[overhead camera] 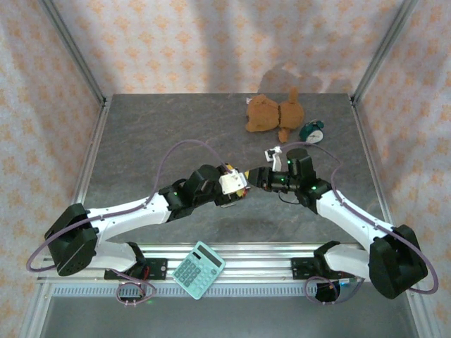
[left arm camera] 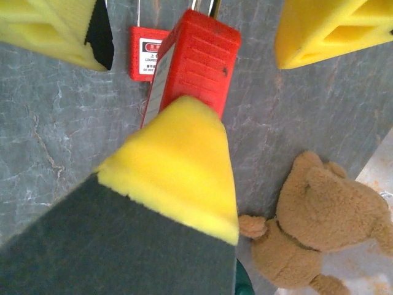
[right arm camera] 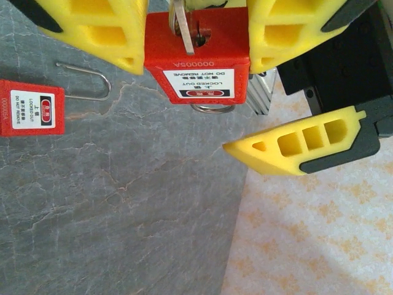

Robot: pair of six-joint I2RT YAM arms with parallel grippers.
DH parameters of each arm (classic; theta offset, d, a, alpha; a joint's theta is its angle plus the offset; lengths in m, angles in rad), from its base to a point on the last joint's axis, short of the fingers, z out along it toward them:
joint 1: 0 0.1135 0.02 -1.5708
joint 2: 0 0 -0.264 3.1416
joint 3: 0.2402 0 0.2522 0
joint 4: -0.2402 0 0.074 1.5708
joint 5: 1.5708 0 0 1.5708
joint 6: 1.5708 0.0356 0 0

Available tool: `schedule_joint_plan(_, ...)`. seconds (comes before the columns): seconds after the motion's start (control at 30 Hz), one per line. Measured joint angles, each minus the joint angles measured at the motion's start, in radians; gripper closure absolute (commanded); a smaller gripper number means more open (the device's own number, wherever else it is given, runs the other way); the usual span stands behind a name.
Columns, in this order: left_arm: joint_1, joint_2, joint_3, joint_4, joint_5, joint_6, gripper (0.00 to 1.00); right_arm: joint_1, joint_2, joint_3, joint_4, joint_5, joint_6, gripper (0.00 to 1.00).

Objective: Unlock with the key

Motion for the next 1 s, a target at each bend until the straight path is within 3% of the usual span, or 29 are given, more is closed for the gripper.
schedule_joint_plan(0.23,0.008,0.002,0.001,0.027,-0.002,0.020,0.47,0.011,0.000,0.000,-0.012,0.000,-0.018,0.73)
schedule_joint_plan(0.5,0.008,0.002,-0.006,0.026,0.018,0.018,0.49,0.011,-0.004,0.000,-0.019,0.001,-0.031,0.74)
schedule_joint_plan(0.87,0.013,0.009,-0.008,0.015,0.049,0.011,0.72,0.011,0.009,0.004,-0.015,-0.003,-0.032,0.74)
schedule_joint_plan(0.93,0.013,0.009,-0.008,0.015,0.050,0.010,0.76,0.010,0.009,0.004,-0.015,-0.002,-0.035,0.70)
schedule_joint_plan(1.0,0.013,0.009,-0.008,0.015,0.049,0.004,0.79,0.010,0.009,0.004,-0.015,0.000,-0.040,0.52)
